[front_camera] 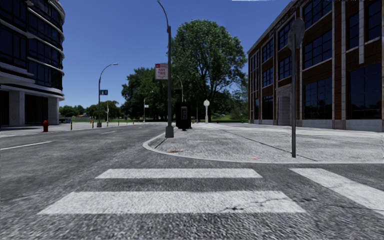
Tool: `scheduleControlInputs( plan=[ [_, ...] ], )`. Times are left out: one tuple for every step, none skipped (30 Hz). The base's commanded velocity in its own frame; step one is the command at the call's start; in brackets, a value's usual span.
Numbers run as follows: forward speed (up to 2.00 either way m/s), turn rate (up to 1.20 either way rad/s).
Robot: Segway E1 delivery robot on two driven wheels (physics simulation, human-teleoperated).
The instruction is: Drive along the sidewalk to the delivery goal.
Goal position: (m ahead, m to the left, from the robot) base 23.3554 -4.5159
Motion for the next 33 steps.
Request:
scheduleControlInputs(
  plan=[
    [2.0, -0.39],
    [2.0, -0.39],
    [2.0, -0.39],
    [2.0, -0.39],
    [2.0, -0.39],
    [2.0, -0.39],
    [2.0, 0.0],
    [2.0, 0.0],
    [2.0, 0.0],
    [2.0, 0.0],
    [2.0, 0.0],
    [2.0, 0.0],
    [2.0, 0.0],
    [2.0, 0.0],
    [2.0, 0.0],
    [2.0, 0.0],
    [2.0, 0.0],
    [2.0, -0.2],
    [2.0, -0.61],
    [2.0, -0.61],
    [2.0, -0.69],
    [2.0, -0.71],
    [2.0, -0.72],
    [2.0, -0.72],
    [2.0, -0.73],
    [2.0, -0.73],
    [2.0, -0.73],
    [2.0, -0.73],
    [2.0, -0.73],
    [2.0, -0.73],
    [2.0, -0.73],
    [2.0, -0.73],
    [2.0, -0.73]
  ],
)
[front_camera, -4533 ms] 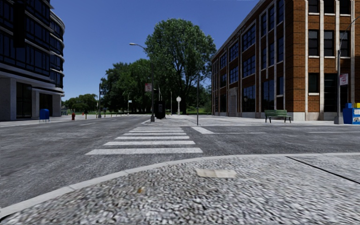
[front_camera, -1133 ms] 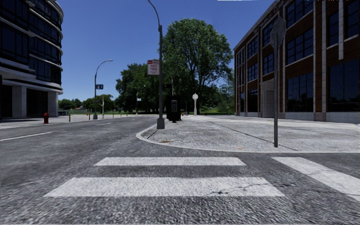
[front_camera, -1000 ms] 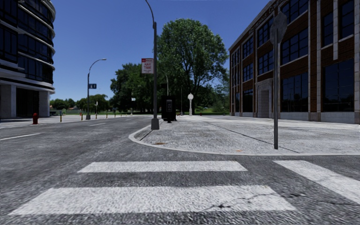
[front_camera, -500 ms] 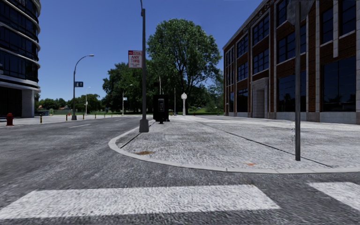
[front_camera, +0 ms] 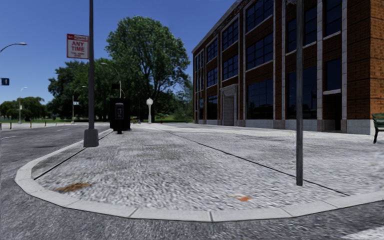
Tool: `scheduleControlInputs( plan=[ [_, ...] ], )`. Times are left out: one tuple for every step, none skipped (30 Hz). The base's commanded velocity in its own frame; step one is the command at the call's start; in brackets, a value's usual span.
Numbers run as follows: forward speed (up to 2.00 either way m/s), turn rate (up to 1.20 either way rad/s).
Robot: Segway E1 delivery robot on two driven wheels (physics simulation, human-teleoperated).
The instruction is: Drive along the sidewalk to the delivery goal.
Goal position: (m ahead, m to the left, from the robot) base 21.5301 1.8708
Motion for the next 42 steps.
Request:
scheduleControlInputs(
  plan=[
    [2.0, -0.72],
    [2.0, -0.72],
    [2.0, -0.18],
    [2.0, 0.0],
    [2.0, 0.0],
    [2.0, 0.0],
    [2.0, 0.0],
    [2.0, 0.0],
    [2.0, 0.0],
    [2.0, 0.0],
    [2.0, 0.0],
    [2.0, 0.0],
    [2.0, 0.0],
    [2.0, 0.0],
    [2.0, 0.0],
    [2.0, 0.0],
    [2.0, 0.0],
    [2.0, 0.0],
    [2.0, 0.0],
    [2.0, 0.0],
    [2.0, 0.0],
    [2.0, 0.0],
    [2.0, 0.0],
    [2.0, 0.0],
    [2.0, 0.0],
    [2.0, 0.0],
    [2.0, 0.0],
    [2.0, 0.0],
    [2.0, 0.0],
    [2.0, 0.0],
    [2.0, 0.0],
    [2.0, 0.0],
    [2.0, 0.0],
    [2.0, 0.0],
    [2.0, 0.0],
    [2.0, 0.0],
    [2.0, 0.0],
    [2.0, 0.0],
    [2.0, 0.0],
    [2.0, 0.0],
    [2.0, 0.0],
    [2.0, 0.0]
  ],
)
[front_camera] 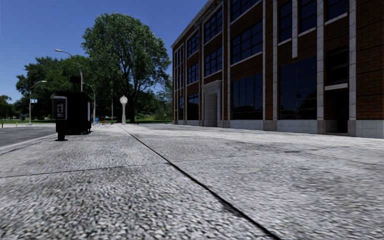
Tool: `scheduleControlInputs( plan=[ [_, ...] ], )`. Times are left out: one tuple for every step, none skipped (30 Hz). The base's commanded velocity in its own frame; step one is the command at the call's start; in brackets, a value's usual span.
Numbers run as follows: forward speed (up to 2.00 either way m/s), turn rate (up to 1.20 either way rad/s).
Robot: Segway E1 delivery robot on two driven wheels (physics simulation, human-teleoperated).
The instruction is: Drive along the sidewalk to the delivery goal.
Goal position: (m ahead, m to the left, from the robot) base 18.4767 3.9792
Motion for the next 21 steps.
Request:
scheduleControlInputs(
  plan=[
    [2.0, 0.0],
    [2.0, 0.0],
    [2.0, 0.0],
    [2.0, 0.0],
    [2.0, 0.0],
    [2.0, 0.0],
    [2.0, 0.0],
    [2.0, 0.0],
    [2.0, 0.0],
    [2.0, 0.0],
    [2.0, 0.0],
    [2.0, 0.0],
    [2.0, 0.0],
    [2.0, 0.0],
    [2.0, 0.0],
    [2.0, 0.0],
    [2.0, 0.0],
    [2.0, 0.0],
    [2.0, 0.0],
    [2.0, 0.0],
    [2.0, 0.0]
  ],
)
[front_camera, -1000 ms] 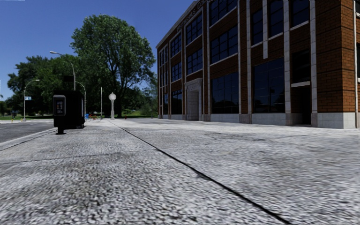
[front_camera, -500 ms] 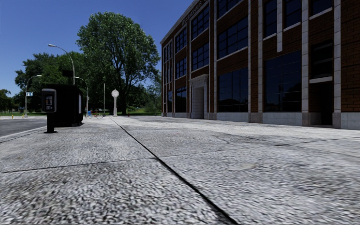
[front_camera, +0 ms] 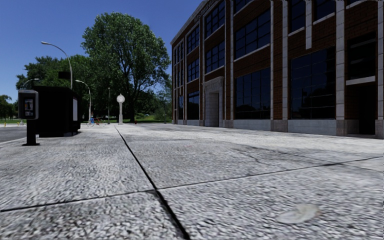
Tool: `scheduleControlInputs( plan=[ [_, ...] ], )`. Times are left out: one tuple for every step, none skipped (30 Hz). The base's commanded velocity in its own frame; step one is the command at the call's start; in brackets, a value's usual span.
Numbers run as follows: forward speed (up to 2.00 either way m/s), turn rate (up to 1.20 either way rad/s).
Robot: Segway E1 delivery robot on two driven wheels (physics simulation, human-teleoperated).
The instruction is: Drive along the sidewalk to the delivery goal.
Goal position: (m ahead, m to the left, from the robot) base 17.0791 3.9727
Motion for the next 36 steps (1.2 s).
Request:
scheduleControlInputs(
  plan=[
    [2.0, 0.0],
    [2.0, 0.0],
    [2.0, 0.0],
    [2.0, 0.0],
    [2.0, 0.0],
    [2.0, 0.0],
    [2.0, 0.0],
    [2.0, 0.0],
    [2.0, 0.0],
    [2.0, 0.0],
    [2.0, 0.0],
    [2.0, 0.0],
    [2.0, 0.0],
    [2.0, 0.0],
    [2.0, 0.0],
    [2.0, 0.0],
    [2.0, 0.0],
    [2.0, 0.0],
    [2.0, 0.0],
    [2.0, 0.0],
    [2.0, 0.0],
    [2.0, 0.0],
    [2.0, 0.0],
    [2.0, 0.0],
    [2.0, 0.0],
    [2.0, 0.0],
    [2.0, 0.0],
    [2.0, 0.0],
    [2.0, 0.0],
    [2.0, 0.0],
    [2.0, 0.0],
    [2.0, 0.0],
    [2.0, 0.0],
    [2.0, 0.0],
    [2.0, 0.0],
    [2.0, 0.0]
  ],
)
